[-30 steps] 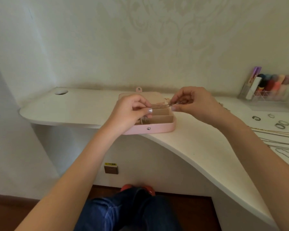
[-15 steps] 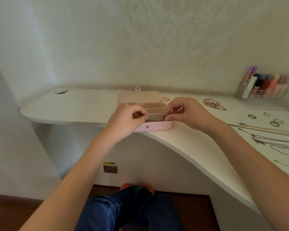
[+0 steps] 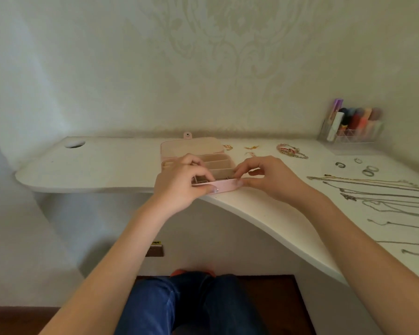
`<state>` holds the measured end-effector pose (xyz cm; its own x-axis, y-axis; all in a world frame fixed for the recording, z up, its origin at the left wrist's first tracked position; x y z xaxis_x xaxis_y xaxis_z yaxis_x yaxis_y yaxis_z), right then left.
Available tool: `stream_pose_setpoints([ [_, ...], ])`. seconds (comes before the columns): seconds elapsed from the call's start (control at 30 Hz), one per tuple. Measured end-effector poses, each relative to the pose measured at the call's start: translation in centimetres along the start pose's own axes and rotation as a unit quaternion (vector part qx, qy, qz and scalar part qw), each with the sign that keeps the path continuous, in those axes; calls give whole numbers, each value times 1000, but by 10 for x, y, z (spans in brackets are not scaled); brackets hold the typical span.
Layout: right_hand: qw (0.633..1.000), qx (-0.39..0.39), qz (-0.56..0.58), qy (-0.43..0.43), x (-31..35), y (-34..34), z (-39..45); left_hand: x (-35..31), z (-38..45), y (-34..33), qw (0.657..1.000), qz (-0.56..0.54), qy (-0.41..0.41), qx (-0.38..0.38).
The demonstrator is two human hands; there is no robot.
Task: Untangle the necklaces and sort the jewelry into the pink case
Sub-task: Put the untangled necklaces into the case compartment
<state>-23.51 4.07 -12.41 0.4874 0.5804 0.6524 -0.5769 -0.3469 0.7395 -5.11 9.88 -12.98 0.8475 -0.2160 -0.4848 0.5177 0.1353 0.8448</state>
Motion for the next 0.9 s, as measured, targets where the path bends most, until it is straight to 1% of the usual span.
stream_pose_setpoints([
  [0.1,999,-45,-12,-19,1,-1,-16,-13,-5,-7,1000,1,-22,14],
  [0.2,995,-82,26,-47,3,-3,-38,-24,-8,-12,998,22,-43,26],
  [0.33,981,-153,92,-78,3,-8,-64,-34,-11,-16,996,31,-74,35],
  [0.43,971,-187,111,-100,2,-11,-79,-41,-13,-18,993,32,-102,43],
  [0.73,949,-246,108,-162,0,-5,-105,-60,-1,-29,983,25,-160,90],
  [0.9,945,-256,90,-182,-5,1,-114,-70,7,-36,979,21,-176,98],
])
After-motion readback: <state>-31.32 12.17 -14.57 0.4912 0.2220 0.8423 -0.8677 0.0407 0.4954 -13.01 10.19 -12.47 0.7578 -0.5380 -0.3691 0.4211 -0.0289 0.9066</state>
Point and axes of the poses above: each hand's wrist, its own z-axis towards the middle knuckle, its own y-axis out of the back of the hand, x = y × z, the point moved 5 cm from there along z, towards the middle knuckle, and after that the axes turned 12 degrees about x, right-handed, at the moved point
